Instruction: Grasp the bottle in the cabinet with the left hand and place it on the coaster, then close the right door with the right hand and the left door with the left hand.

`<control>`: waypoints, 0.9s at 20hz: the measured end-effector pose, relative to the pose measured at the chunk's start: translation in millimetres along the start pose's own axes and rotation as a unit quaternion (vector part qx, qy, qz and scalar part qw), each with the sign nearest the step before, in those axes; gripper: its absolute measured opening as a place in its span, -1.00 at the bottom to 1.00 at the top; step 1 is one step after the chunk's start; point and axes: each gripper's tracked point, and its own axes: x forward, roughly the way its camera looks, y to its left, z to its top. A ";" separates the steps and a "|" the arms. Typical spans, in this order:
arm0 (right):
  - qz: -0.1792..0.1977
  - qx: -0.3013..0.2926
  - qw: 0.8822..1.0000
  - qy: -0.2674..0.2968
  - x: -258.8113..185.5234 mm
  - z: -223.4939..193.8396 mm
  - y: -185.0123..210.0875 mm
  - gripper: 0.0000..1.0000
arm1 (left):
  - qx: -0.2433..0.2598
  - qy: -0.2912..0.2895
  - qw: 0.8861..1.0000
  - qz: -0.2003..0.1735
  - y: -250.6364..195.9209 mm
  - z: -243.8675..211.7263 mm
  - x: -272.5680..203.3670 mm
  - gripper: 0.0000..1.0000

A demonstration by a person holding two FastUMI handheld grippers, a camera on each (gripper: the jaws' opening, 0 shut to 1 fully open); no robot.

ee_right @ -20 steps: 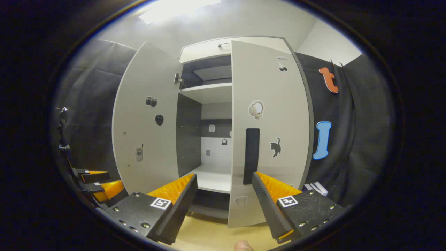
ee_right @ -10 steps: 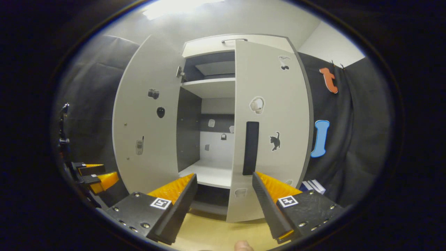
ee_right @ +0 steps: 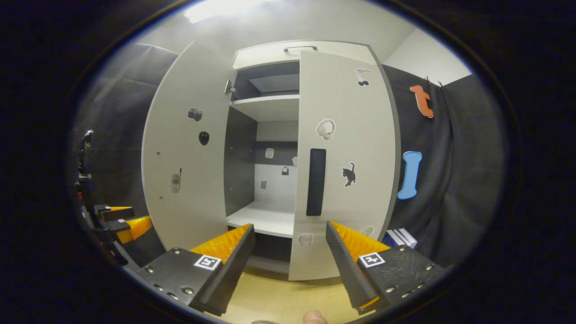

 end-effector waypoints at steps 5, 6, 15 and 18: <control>-0.012 -0.009 1.000 0.003 -4.4 -1.8 -9.4 0.92 | -0.008 -0.002 1.000 -0.007 -0.2 3.9 -2.8 0.84; -0.014 -0.010 1.000 0.004 -4.8 -2.6 -11.6 0.92 | -0.012 -0.001 1.000 -0.009 -1.5 3.5 -1.8 0.84; -0.015 -0.009 1.000 0.003 -4.2 -0.2 -12.4 0.92 | -0.021 0.002 1.000 -0.016 -3.3 4.7 -2.2 0.90; -0.015 -0.005 1.000 -0.001 -4.7 3.1 -12.4 0.92 | -0.029 0.004 0.999 -0.025 -5.6 6.2 -3.1 0.91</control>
